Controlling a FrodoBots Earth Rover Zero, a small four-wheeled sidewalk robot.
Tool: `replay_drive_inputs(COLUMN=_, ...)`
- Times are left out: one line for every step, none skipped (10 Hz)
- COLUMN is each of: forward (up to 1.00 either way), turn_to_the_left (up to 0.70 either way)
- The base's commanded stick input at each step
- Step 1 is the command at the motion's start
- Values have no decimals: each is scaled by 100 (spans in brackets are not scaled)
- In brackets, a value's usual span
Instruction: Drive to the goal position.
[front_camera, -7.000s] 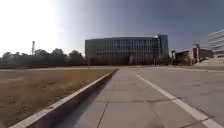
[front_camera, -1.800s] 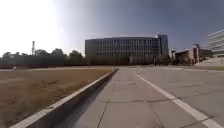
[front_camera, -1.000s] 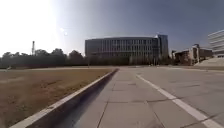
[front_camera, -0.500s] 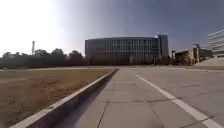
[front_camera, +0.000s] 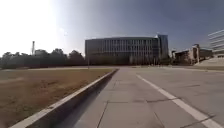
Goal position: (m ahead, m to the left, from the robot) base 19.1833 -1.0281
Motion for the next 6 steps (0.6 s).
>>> replay_drive_inputs(forward=5, turn_to_the_left=0)
replay_drive_inputs(forward=5, turn_to_the_left=0)
replay_drive_inputs(forward=5, turn_to_the_left=0)
replay_drive_inputs(forward=5, turn_to_the_left=0)
replay_drive_inputs(forward=5, turn_to_the_left=0)
replay_drive_inputs(forward=5, turn_to_the_left=0)
